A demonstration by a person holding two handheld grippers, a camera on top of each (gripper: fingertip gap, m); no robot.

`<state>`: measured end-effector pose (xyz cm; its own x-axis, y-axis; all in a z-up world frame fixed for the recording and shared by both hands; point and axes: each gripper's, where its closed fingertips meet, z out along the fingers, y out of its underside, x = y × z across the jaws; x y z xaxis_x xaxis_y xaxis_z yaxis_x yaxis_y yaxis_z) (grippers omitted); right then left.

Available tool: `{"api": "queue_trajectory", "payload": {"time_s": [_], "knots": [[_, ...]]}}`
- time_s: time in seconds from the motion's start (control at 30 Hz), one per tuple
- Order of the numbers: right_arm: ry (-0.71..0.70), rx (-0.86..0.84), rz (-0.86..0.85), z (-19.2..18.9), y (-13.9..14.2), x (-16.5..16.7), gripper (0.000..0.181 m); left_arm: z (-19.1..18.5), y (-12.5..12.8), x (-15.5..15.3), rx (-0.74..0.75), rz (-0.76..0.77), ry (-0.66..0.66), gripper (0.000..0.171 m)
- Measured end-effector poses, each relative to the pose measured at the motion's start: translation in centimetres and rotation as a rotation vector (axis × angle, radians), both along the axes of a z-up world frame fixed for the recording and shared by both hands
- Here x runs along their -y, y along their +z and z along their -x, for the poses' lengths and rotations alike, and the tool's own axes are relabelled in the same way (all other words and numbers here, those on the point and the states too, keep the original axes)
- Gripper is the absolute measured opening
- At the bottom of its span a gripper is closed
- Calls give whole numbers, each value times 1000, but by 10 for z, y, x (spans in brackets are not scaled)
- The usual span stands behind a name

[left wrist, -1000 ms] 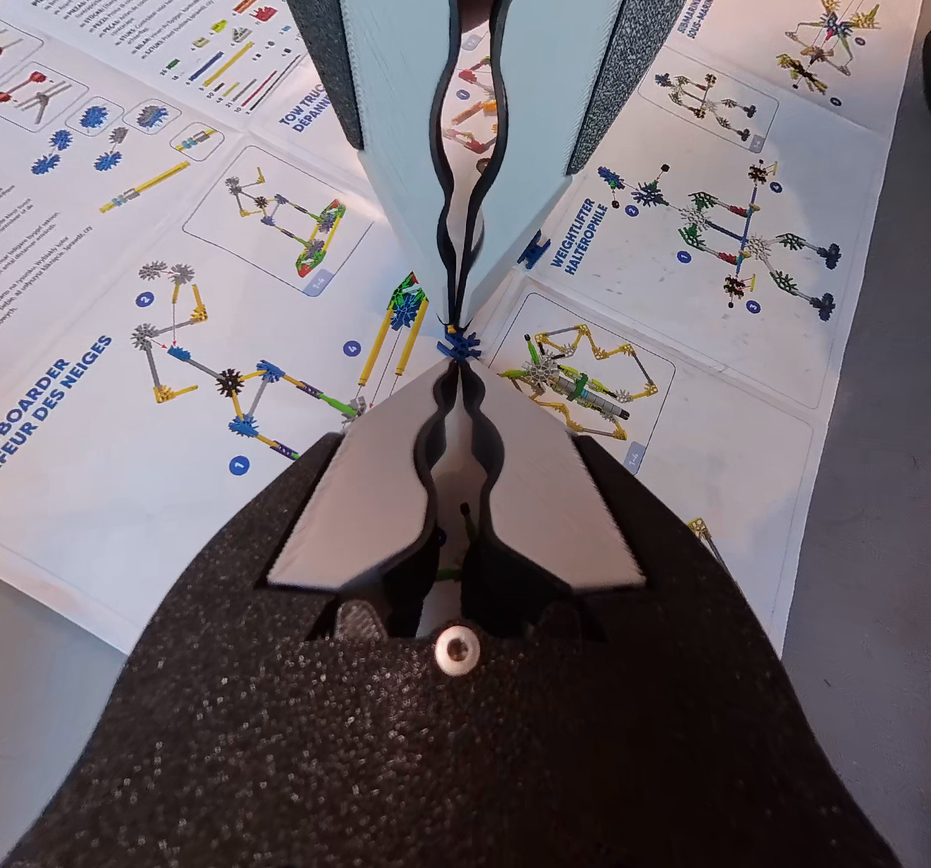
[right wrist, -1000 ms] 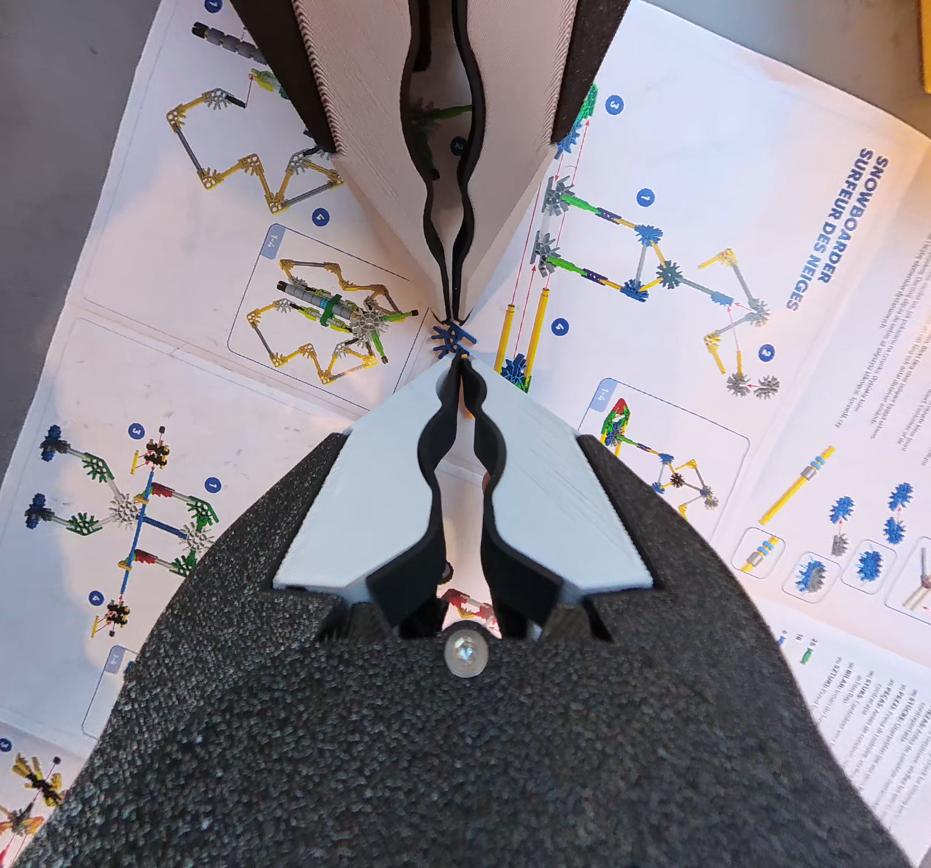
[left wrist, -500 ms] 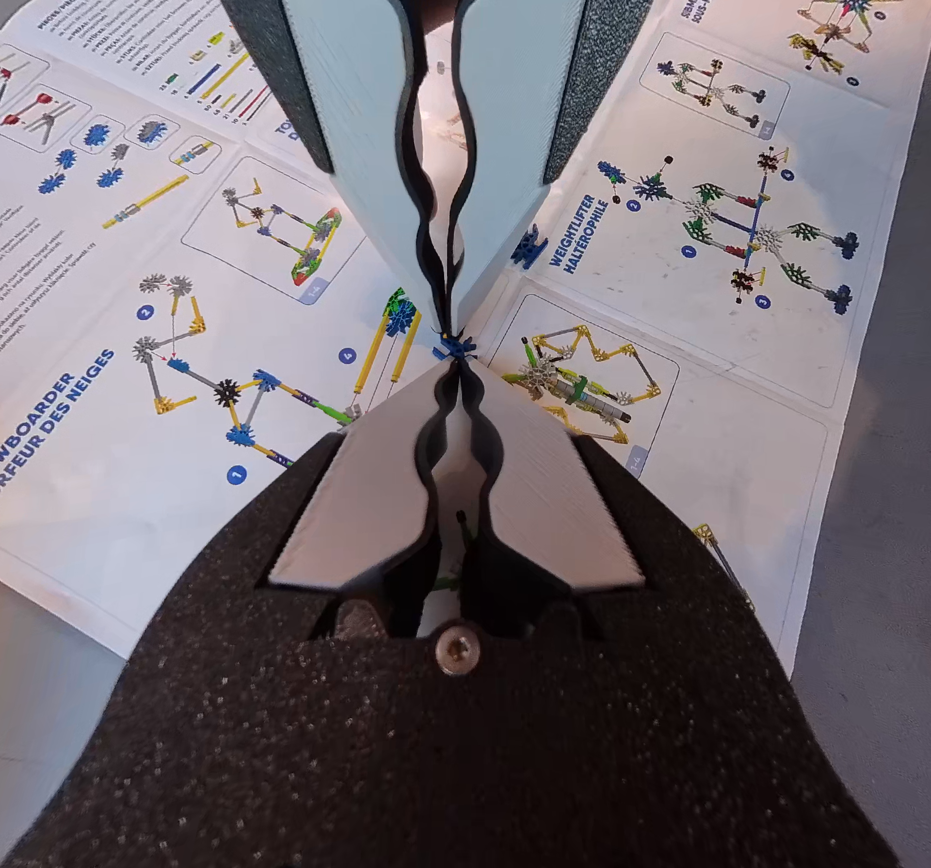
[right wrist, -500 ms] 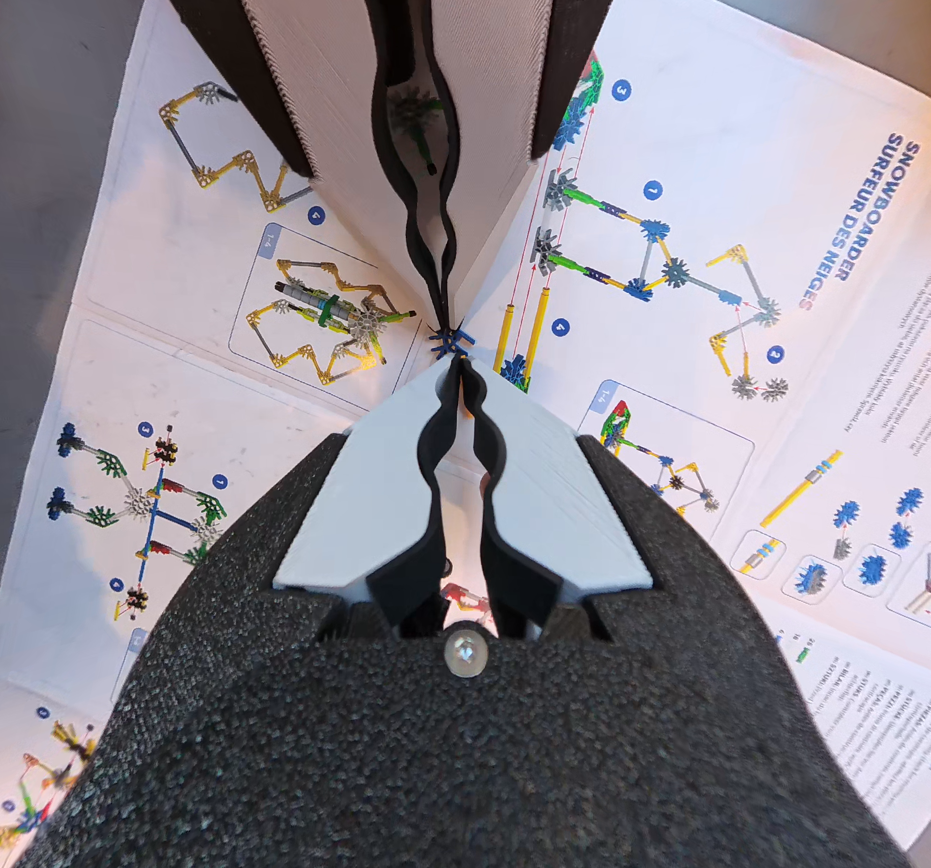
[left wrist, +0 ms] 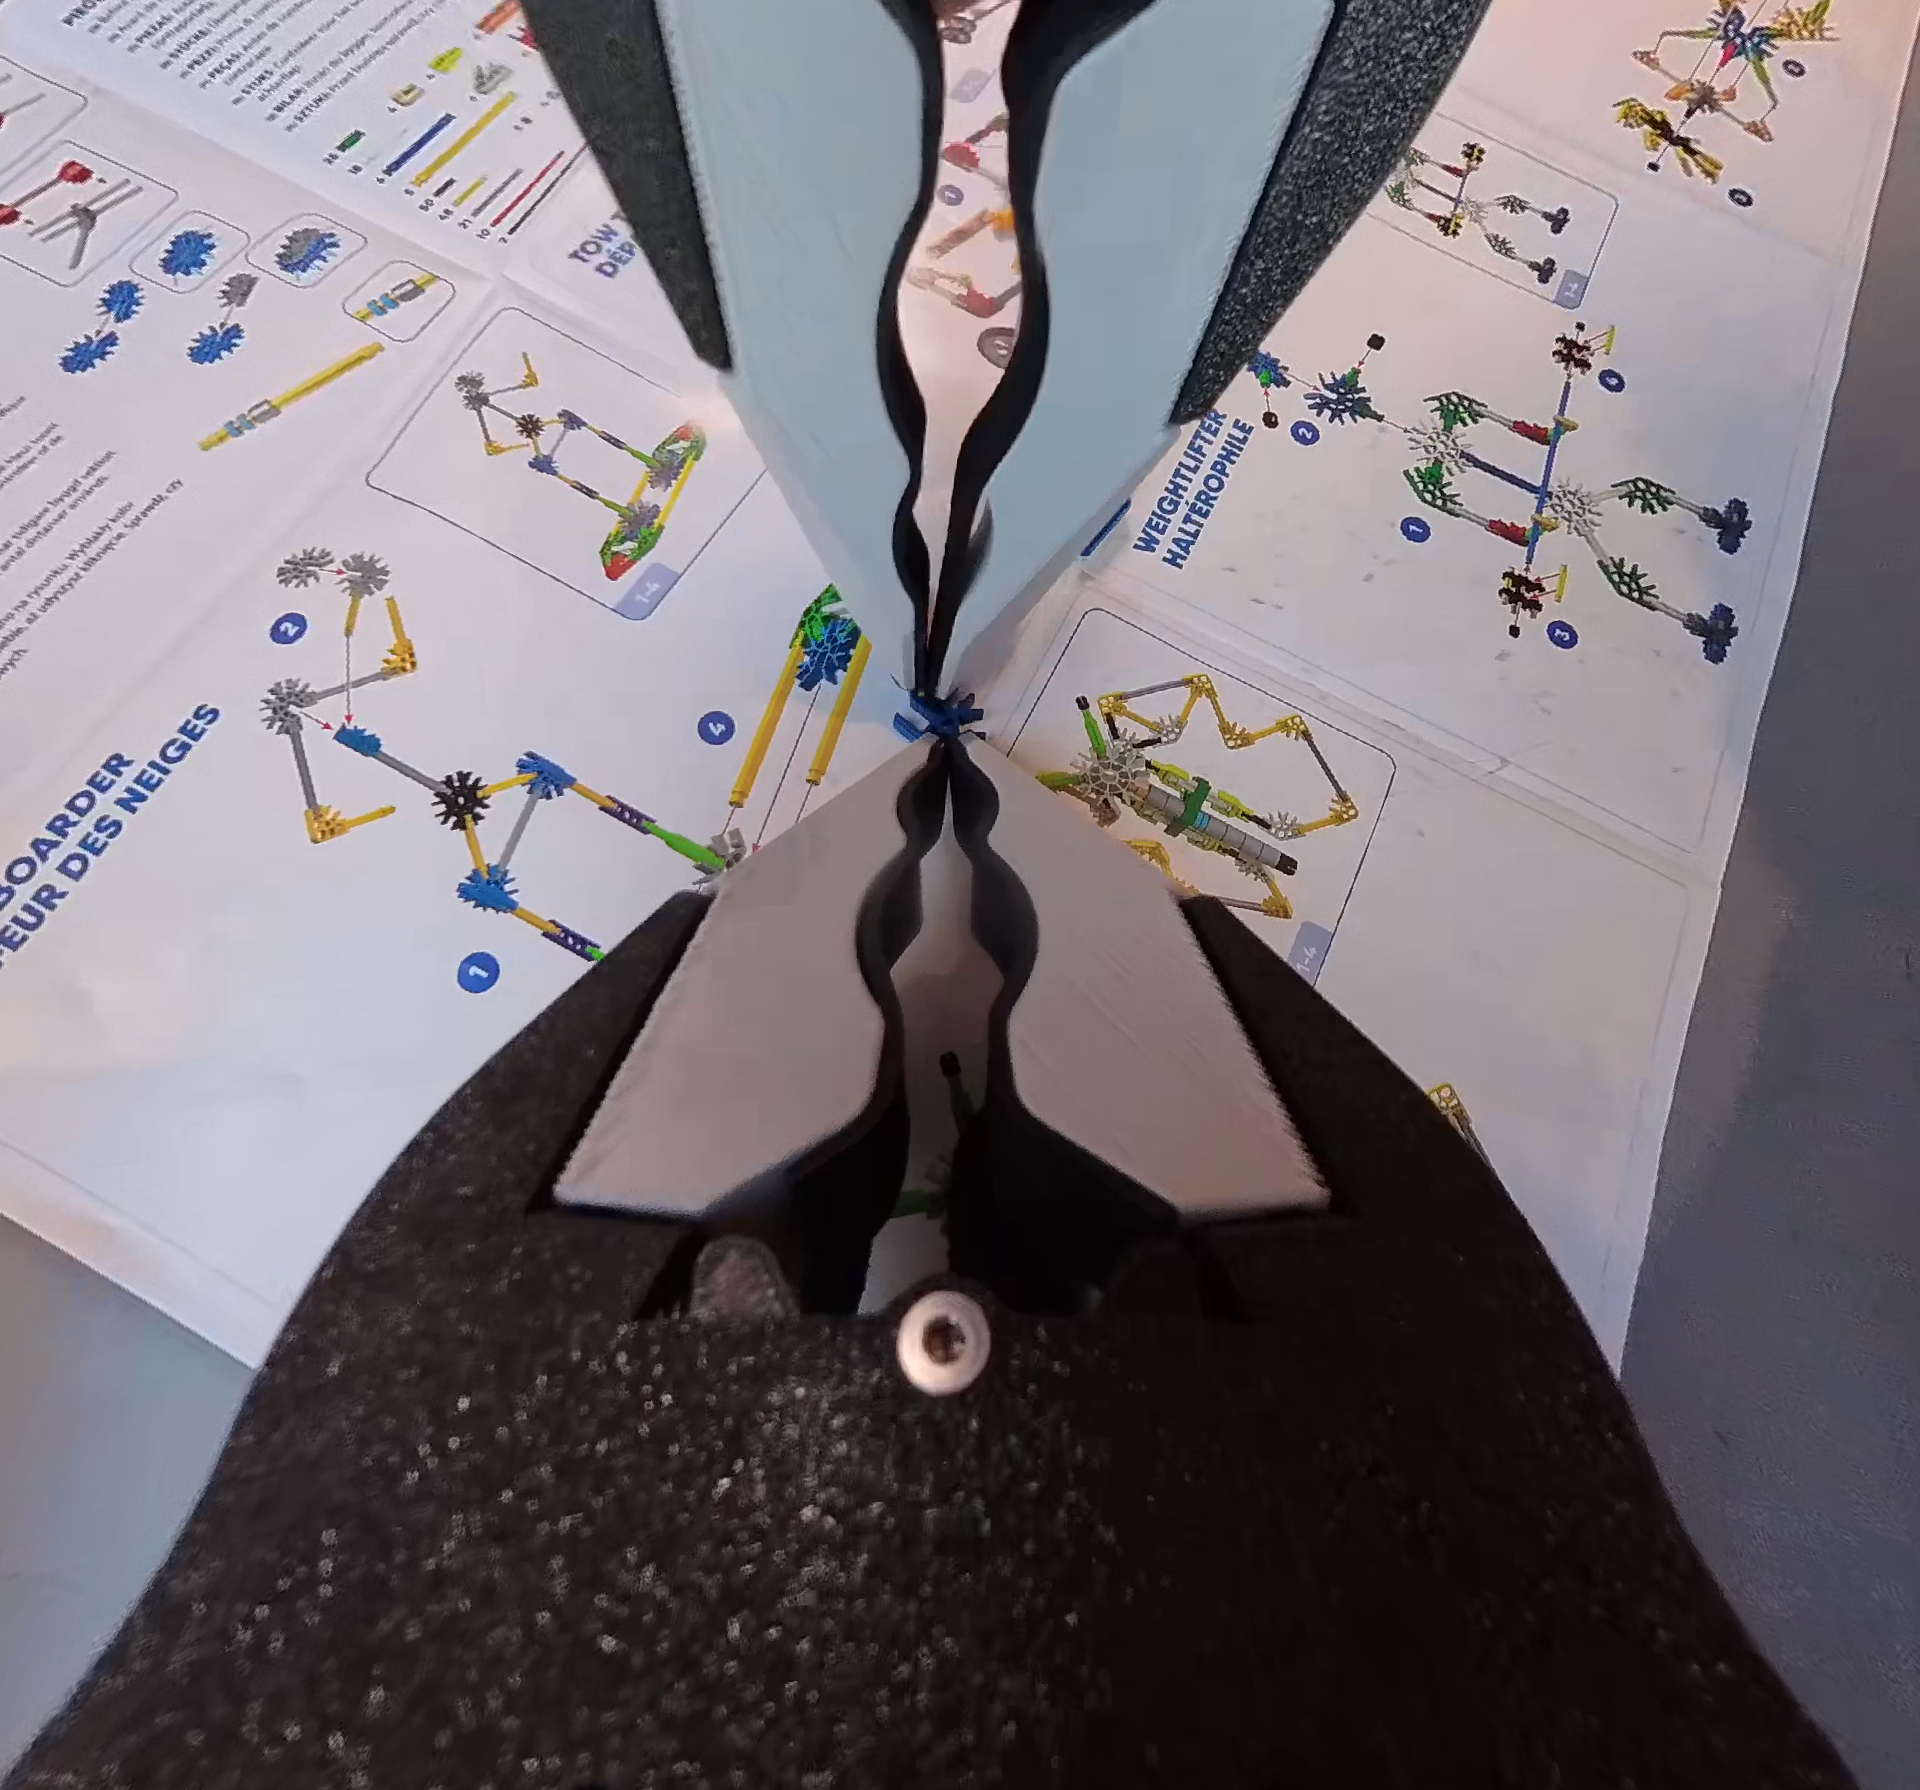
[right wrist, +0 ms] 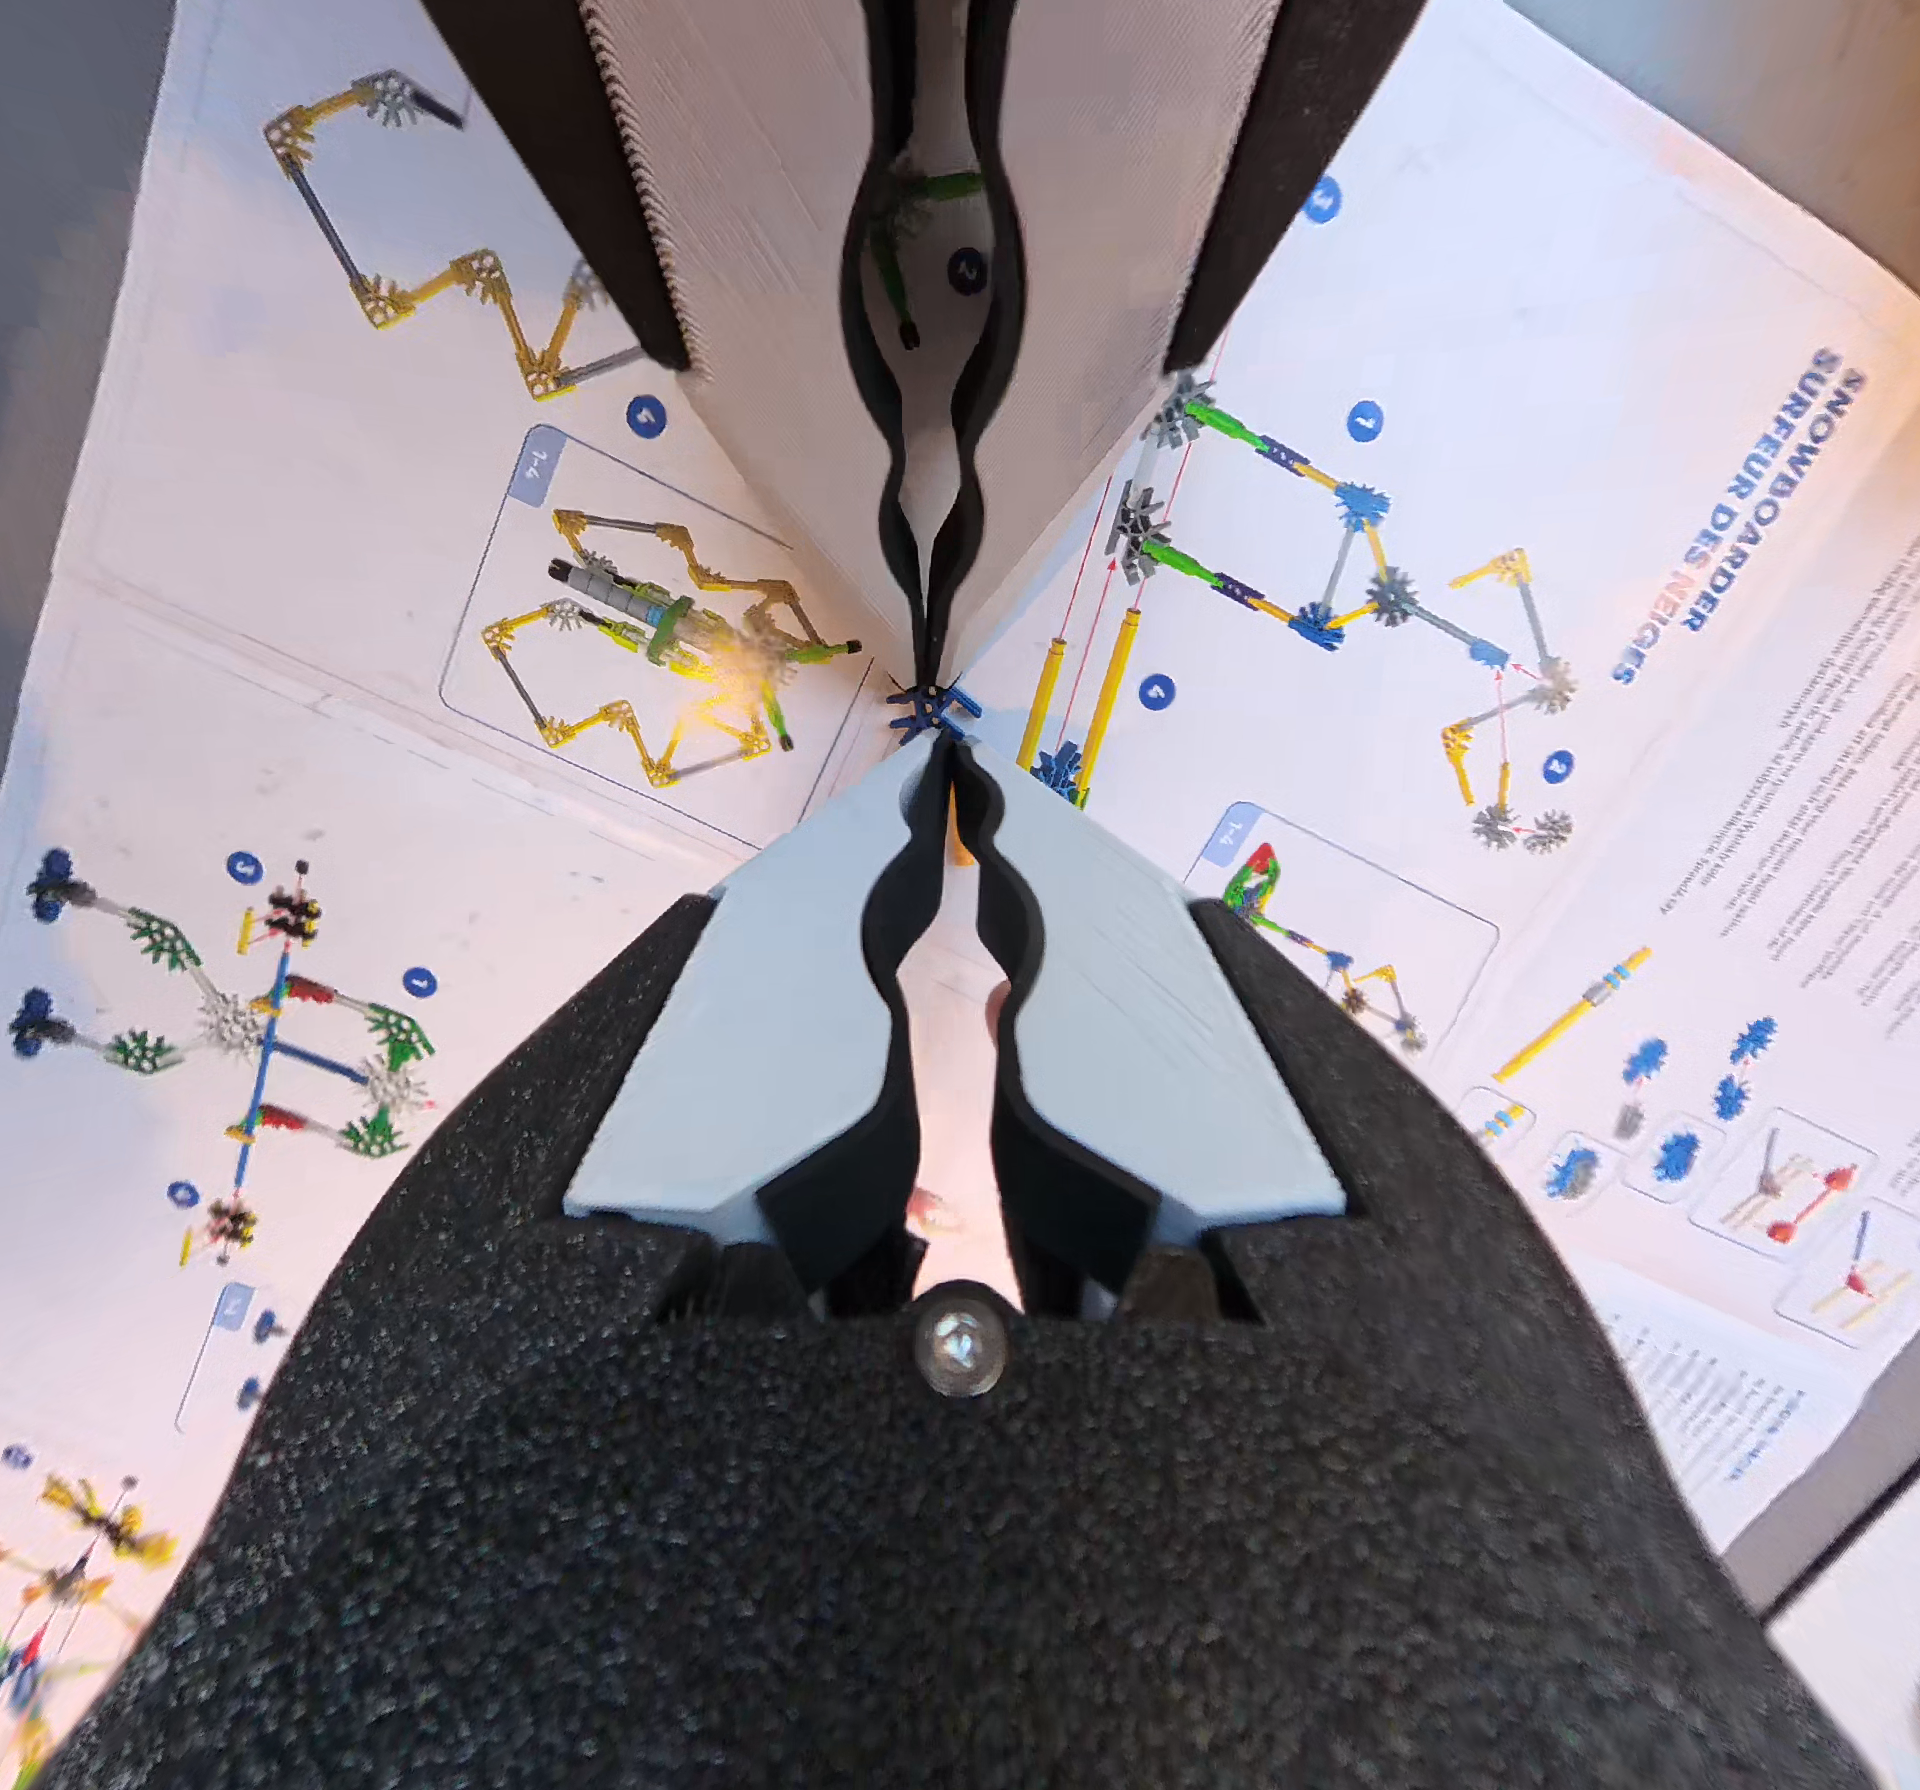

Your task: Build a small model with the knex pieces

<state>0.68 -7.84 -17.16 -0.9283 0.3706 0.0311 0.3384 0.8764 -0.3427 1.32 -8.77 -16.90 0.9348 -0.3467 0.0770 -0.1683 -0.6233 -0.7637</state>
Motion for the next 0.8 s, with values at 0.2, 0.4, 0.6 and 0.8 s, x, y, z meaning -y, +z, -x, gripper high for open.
{"api": "queue_trajectory", "payload": {"time_s": [0.2, 0.4, 0.6, 0.8], "knots": [[-302, -155, 267, -7, 34, -18, 7, 0, 0, 0, -15, -1, 1, 0], [-437, -162, 252, -50, 11, -29, 14, -1, 0, 0, -20, 6, 8, 1], [-528, -196, 275, -57, 7, -31, 17, -3, 6, 1, 32, 0, 4, 5], [-561, -221, 251, -51, 6, -31, 21, 4, 5, 0, 23, -3, 29, 9]]}}
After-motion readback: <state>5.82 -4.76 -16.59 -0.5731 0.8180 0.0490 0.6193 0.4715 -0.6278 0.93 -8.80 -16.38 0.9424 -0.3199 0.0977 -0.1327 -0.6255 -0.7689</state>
